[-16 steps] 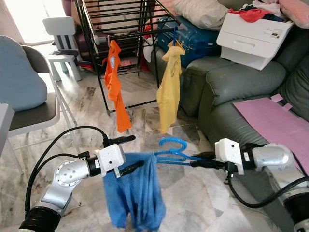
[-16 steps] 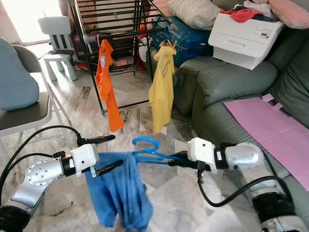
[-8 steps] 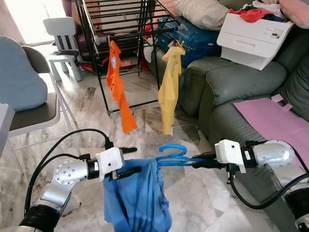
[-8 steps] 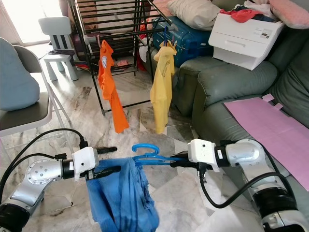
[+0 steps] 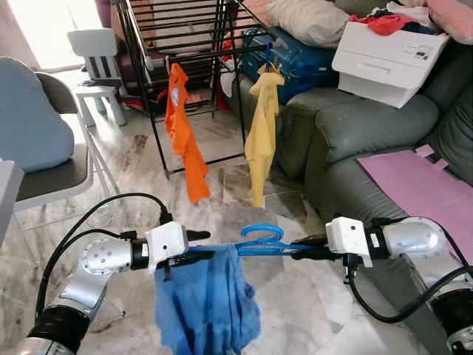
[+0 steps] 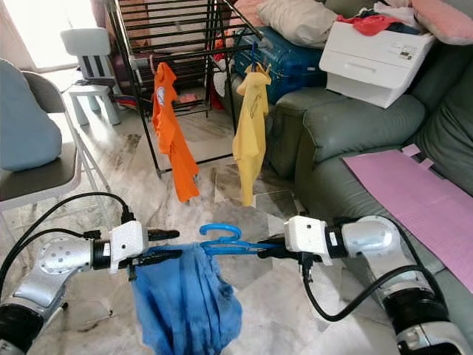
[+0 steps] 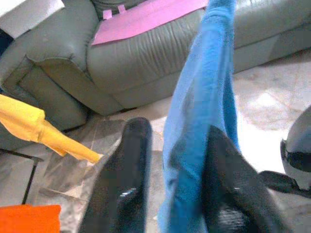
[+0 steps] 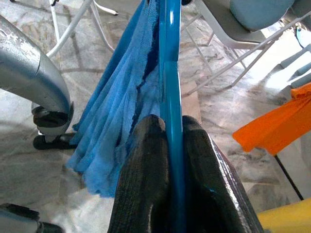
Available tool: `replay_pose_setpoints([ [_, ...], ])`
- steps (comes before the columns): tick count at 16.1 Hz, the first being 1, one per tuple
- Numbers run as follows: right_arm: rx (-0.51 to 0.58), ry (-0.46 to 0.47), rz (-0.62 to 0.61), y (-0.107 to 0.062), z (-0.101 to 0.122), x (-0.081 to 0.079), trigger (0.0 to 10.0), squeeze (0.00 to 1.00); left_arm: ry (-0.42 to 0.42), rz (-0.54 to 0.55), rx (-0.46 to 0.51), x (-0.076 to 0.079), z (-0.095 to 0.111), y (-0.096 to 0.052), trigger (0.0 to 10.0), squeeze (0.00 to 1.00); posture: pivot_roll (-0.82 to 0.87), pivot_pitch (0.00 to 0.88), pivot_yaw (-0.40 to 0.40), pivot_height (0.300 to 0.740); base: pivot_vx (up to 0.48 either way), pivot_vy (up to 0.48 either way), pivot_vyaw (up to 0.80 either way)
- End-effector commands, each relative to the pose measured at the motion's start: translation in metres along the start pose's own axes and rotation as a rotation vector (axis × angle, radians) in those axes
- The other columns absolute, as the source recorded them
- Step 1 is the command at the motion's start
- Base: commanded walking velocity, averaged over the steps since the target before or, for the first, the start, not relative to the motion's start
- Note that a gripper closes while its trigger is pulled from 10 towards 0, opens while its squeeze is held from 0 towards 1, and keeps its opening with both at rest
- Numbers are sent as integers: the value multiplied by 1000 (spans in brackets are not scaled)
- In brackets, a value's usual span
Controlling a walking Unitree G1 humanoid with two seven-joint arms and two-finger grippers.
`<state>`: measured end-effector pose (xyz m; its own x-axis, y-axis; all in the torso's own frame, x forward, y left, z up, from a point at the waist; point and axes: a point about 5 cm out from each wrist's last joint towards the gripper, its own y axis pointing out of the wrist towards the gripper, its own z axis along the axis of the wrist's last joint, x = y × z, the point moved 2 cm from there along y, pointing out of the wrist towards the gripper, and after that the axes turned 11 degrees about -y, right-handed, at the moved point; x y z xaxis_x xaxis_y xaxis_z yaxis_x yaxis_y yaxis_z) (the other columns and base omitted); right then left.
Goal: Hang hanger
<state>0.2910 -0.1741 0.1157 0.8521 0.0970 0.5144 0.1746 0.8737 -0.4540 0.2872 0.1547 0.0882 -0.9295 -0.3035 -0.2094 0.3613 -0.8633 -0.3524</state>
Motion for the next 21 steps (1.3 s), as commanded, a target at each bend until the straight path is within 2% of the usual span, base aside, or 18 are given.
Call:
replay_pose_setpoints([
  [1, 16, -45, -6, 2, 7, 7, 10000, 0, 7, 1, -4, -6, 3, -2, 0, 0, -86, 0, 41, 740, 0, 0, 0],
  [10, 1, -45, -33, 12, 4, 12, 10000, 0, -34, -26, 0, -4, 2, -4, 0, 0, -84, 0, 41, 740, 0, 0, 0],
  [11, -3, -21, -32, 12, 2, 13, 10000, 1000, -49, -28, -2, -4, 1, -5, 0, 0, -83, 0, 40, 740, 0, 0, 0],
  [14, -44, -31, -4, 9, -2, 14, 10000, 1000, -65, 8, -11, -7, -4, -10, 0, 0, -82, 0, 40, 740, 0, 0, 0],
  [15, -84, -49, 13, 7, -5, 14, 10000, 1000, -94, 61, -19, -13, -9, -14, 0, 0, -80, 0, 40, 740, 0, 0, 0],
  [16, -159, -104, -5, 2, -9, 19, 10000, 1000, -120, 113, -34, -16, -18, -20, 0, 0, -87, 0, 43, 740, 0, 0, 0],
  [17, -246, -157, -177, -6, -12, 43, 10000, 1000, -167, 172, -29, -17, -26, -26, 0, 0, -90, 0, 42, 740, 0, 0, 0],
  [18, -240, -160, -235, -8, -10, 50, 10000, 1000, -175, 180, -25, -16, -27, -27, 0, 0, -90, 0, 41, 740, 0, 0, 0],
  [19, -213, -140, -384, -15, -5, 67, 10000, 1000, -193, 187, -16, -15, -28, -27, 0, 0, -88, 0, 41, 740, 0, 0, 0],
  [21, -216, -149, -445, -18, -4, 72, 10000, 1000, -199, 190, -10, -14, -29, -26, 0, 0, -91, 0, 42, 740, 0, 0, 0],
])
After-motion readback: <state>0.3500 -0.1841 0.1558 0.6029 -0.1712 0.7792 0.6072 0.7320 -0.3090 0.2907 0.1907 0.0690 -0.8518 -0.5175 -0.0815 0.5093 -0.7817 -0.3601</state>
